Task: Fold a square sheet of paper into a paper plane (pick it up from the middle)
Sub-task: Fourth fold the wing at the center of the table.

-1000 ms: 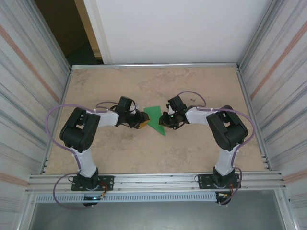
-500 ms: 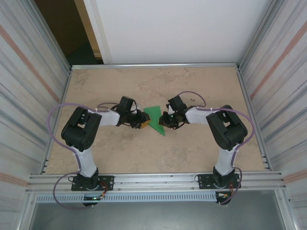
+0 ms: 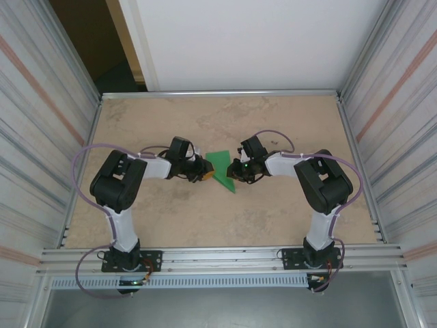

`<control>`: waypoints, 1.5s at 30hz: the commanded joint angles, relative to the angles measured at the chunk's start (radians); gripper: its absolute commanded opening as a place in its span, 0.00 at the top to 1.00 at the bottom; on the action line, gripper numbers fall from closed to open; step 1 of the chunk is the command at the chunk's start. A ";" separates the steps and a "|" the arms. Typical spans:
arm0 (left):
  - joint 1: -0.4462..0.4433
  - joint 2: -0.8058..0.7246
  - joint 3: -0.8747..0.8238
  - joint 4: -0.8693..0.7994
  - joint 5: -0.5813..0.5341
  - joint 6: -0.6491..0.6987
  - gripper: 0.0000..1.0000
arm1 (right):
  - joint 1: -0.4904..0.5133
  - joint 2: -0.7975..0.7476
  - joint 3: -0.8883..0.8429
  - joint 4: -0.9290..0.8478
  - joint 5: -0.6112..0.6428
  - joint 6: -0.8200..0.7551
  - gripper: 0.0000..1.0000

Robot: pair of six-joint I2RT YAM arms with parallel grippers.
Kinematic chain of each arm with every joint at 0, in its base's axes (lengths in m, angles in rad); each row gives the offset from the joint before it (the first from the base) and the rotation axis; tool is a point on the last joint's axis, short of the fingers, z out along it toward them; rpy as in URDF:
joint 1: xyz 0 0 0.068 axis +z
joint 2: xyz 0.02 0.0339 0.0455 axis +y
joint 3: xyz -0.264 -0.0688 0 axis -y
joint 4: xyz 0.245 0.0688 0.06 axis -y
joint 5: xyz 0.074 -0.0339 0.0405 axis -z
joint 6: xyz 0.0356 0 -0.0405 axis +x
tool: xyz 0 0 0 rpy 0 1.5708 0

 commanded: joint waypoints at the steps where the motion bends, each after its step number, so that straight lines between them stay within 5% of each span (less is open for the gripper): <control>1: 0.014 0.017 0.029 0.021 0.037 0.016 0.85 | -0.008 0.000 -0.011 -0.038 0.020 -0.047 0.80; 9: 0.015 -0.011 0.036 0.010 0.021 -0.004 0.92 | 0.004 -0.106 -0.007 -0.060 0.107 -0.145 0.67; 20: -0.014 -0.076 0.127 -0.194 -0.110 -0.053 0.93 | 0.253 -0.239 -0.039 -0.084 0.641 -0.405 0.58; 30: -0.027 -0.064 0.159 -0.221 -0.131 -0.087 0.92 | 0.342 -0.111 -0.025 -0.002 0.657 -0.420 0.61; 45: -0.027 -0.060 0.161 -0.242 -0.131 -0.085 0.92 | 0.342 -0.064 -0.036 0.007 0.730 -0.383 0.71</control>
